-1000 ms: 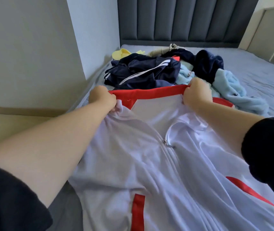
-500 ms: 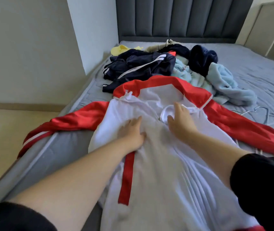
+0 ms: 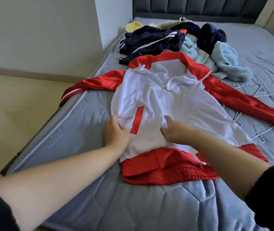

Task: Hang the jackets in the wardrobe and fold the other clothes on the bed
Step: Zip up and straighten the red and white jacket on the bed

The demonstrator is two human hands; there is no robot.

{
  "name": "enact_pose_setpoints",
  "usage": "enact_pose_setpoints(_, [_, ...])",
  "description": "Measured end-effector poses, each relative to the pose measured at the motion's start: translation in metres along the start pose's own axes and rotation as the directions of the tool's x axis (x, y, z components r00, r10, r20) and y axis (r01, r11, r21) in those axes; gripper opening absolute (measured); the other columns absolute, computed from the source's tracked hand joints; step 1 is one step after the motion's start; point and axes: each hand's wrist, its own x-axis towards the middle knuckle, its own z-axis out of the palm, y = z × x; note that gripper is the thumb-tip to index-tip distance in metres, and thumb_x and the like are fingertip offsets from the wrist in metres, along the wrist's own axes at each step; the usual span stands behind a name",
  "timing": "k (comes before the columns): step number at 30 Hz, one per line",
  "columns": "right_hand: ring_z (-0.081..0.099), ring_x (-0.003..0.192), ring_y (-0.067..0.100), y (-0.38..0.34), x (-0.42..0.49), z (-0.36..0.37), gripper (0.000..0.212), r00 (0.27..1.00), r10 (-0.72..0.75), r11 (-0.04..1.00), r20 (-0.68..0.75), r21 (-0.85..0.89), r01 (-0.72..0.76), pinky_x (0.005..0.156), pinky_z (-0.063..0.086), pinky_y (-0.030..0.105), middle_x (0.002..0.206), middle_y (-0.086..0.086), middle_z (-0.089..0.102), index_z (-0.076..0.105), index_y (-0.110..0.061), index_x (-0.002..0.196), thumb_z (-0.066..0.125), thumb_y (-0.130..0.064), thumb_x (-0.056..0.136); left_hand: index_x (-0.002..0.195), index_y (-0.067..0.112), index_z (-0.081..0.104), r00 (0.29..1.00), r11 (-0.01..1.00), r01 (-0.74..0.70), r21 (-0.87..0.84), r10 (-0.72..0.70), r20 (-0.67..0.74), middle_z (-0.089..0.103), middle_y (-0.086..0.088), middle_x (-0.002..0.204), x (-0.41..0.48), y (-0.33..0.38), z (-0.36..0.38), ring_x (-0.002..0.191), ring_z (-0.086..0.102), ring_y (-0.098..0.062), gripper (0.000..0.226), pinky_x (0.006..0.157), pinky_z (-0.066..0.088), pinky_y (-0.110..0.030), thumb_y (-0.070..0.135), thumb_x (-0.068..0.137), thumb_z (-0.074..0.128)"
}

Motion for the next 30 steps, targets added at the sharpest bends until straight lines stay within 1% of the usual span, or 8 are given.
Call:
enact_pose_setpoints(3, [0.037,0.134,0.025,-0.018,-0.034,-0.005,0.070,0.946,-0.311,0.947,-0.092,0.057,0.316,0.103,0.028,0.027,0.146,0.008,0.040,0.027,-0.017,0.147,0.056,-0.045,0.091,0.085,0.004,0.056,0.978,0.976,0.203,-0.077,-0.200,0.055,0.057,-0.013,0.082,0.006,-0.003,-0.011,0.077,0.054,-0.028,0.006,0.066,0.042,-0.034,0.006,0.082,0.052])
enact_pose_setpoints(6, [0.027,0.138,0.016,-0.033,-0.064,0.014,0.085,0.807,-0.586,0.791,0.076,-0.162,0.590,0.112,0.020,0.028,0.150,-0.003,0.032,0.032,-0.026,0.145,0.067,-0.058,0.075,0.079,0.011,0.051,0.868,0.873,0.454,-0.177,-0.389,0.307,0.049,-0.008,0.065,0.022,0.006,-0.025,0.056,0.048,-0.020,0.008,0.045,0.039,-0.020,0.004,0.083,0.054])
enact_pose_setpoints(11, [0.052,0.107,0.024,-0.040,-0.072,0.032,0.037,0.818,-0.564,0.745,0.113,-0.358,0.563,0.087,0.041,0.034,0.110,0.003,0.058,0.054,-0.018,0.119,0.056,-0.020,0.082,0.080,0.012,0.054,0.693,0.803,0.591,-0.078,-0.456,0.559,0.052,0.003,0.048,0.028,0.007,-0.031,0.030,0.040,-0.004,0.016,0.031,0.027,-0.012,0.021,0.092,0.058])
enact_pose_setpoints(16, [0.056,0.073,0.020,-0.035,-0.066,0.001,0.011,0.848,-0.401,0.885,-0.347,0.093,0.457,0.063,0.035,0.030,0.075,0.003,0.065,0.063,-0.016,0.083,0.053,-0.016,0.079,0.067,0.011,0.050,0.817,0.858,0.503,-0.103,-0.433,0.380,0.047,-0.007,0.057,0.055,-0.007,-0.058,0.030,0.037,-0.011,0.025,0.038,0.029,-0.014,0.015,0.091,0.058])
enact_pose_setpoints(19, [0.046,0.057,0.015,-0.028,-0.070,-0.011,0.010,0.800,-0.263,0.871,-0.539,0.223,0.437,0.055,0.031,0.029,0.055,-0.004,0.050,0.053,-0.022,0.072,0.055,-0.018,0.081,0.062,0.013,0.048,0.902,0.941,0.335,-0.043,-0.307,0.303,0.045,-0.008,0.056,0.058,-0.014,-0.072,0.047,0.039,-0.019,0.027,0.050,0.028,-0.024,0.016,0.084,0.063])
enact_pose_setpoints(23, [0.053,0.074,0.012,-0.016,-0.089,0.001,0.018,0.868,-0.466,0.879,-0.172,0.017,0.476,0.070,0.045,0.028,0.079,-0.007,0.059,0.063,-0.021,0.092,0.061,-0.014,0.075,0.088,0.020,0.052,0.965,0.912,-0.244,0.329,0.193,0.178,0.052,0.003,0.071,0.035,0.005,-0.079,0.066,0.047,-0.019,0.010,0.060,0.032,-0.029,0.023,0.086,0.061])
enact_pose_setpoints(26, [0.053,0.103,0.014,-0.006,-0.095,0.013,0.043,0.804,-0.587,0.808,-0.093,-0.129,0.575,0.087,0.045,0.026,0.108,-0.001,0.060,0.063,-0.012,0.112,0.064,-0.003,0.070,0.071,0.027,0.048,0.812,0.831,-0.541,0.133,0.474,0.340,0.051,0.006,0.060,-0.008,0.031,-0.076,0.057,0.048,-0.008,0.022,0.054,0.030,-0.024,0.043,0.085,0.055])
enact_pose_setpoints(30, [0.056,0.105,0.035,0.011,-0.087,0.016,0.054,0.810,-0.546,0.830,-0.215,-0.268,0.489,0.088,0.045,0.038,0.114,0.013,0.059,0.062,-0.003,0.115,0.072,-0.002,0.062,0.084,0.027,0.051,0.579,0.563,-0.771,0.297,0.428,0.694,0.049,0.014,0.081,-0.053,0.044,-0.057,0.081,0.048,-0.011,0.055,0.064,0.037,-0.029,0.078,0.068,0.042])
